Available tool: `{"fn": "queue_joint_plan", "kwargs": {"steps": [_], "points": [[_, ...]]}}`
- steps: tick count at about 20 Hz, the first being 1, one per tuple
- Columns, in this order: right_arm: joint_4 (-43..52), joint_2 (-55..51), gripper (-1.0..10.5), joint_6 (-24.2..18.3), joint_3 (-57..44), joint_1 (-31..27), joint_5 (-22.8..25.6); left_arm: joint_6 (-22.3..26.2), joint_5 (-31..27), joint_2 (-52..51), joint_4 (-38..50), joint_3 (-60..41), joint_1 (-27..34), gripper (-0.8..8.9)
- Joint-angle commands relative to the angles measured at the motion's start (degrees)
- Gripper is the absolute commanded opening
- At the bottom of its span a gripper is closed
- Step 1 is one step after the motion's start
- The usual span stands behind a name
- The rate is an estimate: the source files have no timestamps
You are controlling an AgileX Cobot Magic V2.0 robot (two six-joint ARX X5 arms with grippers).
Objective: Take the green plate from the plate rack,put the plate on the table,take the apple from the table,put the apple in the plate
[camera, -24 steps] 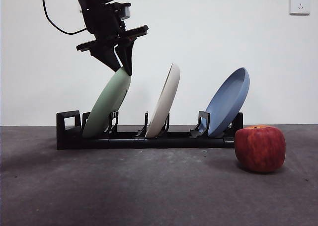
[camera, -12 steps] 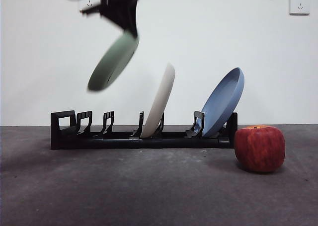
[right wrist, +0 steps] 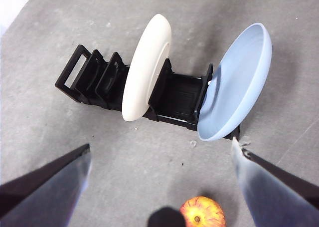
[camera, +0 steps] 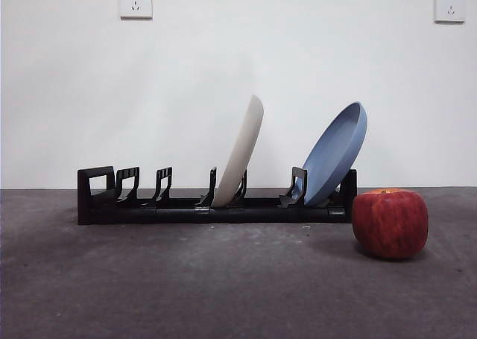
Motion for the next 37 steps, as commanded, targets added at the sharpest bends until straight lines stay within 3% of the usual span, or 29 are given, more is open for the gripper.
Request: {"fn": "queue_joint_plan", "kwargs": {"steps": [1, 5, 7, 10, 14, 16, 19, 24, 27, 31, 37], "points": [[0.1, 0.2, 4.7, -1.1, 0.1, 0.0, 0.0, 3.4, -6.6, -5.7, -0.4, -7.4, -4.8, -0.08], [0.1, 0.2, 4.7, -1.9, 0.1, -0.1, 3.6, 3.2, -21.9, -22.3, -0.4, -35.2, -16.5, -0.08], [-0.1, 0.2, 4.7, -2.1, 0.1, -0.1, 5.3, -1.4, -25.0, -30.6, -0.4, -51.1, -21.7, -0.08], [-0.1, 0.2, 4.7, -2.1, 0.1, 0.0, 5.4, -13.1, -25.7, -40.5, -0.4, -72.2, -27.1, -0.08], [-1.0, 0.2, 4.7, -2.0, 0.1, 0.0, 5.5, -26.2, -31.0, -44.3, -0.4, -91.4, -31.1, -0.08], [-1.4, 0.2, 4.7, -1.9, 0.1, 0.0, 6.0, -28.3, -34.8, -42.8, 2.3, -97.1, -31.2, -0.08], [-2.6, 0.2, 4.7, -1.7, 0.1, 0.0, 6.0, -27.9, -37.3, -37.7, 10.7, -101.7, -31.1, -0.08], [-4.8, 0.2, 4.7, -1.7, 0.1, 0.0, 6.1, -15.3, -37.0, -24.7, 28.3, -101.8, -29.9, -0.08], [-5.9, 0.2, 4.7, -1.7, 0.1, 0.0, 7.0, -10.5, -36.8, -17.6, 36.2, -101.8, -28.6, -0.08], [-6.1, 0.2, 4.7, -1.7, 0.1, 0.0, 7.6, -7.1, -30.8, -10.6, 43.0, -101.8, -25.6, -0.08], [-6.2, 0.2, 4.7, -1.7, 0.1, 0.0, 7.6, -7.2, -22.0, -4.2, 42.9, -101.8, -22.8, -0.08]]}}
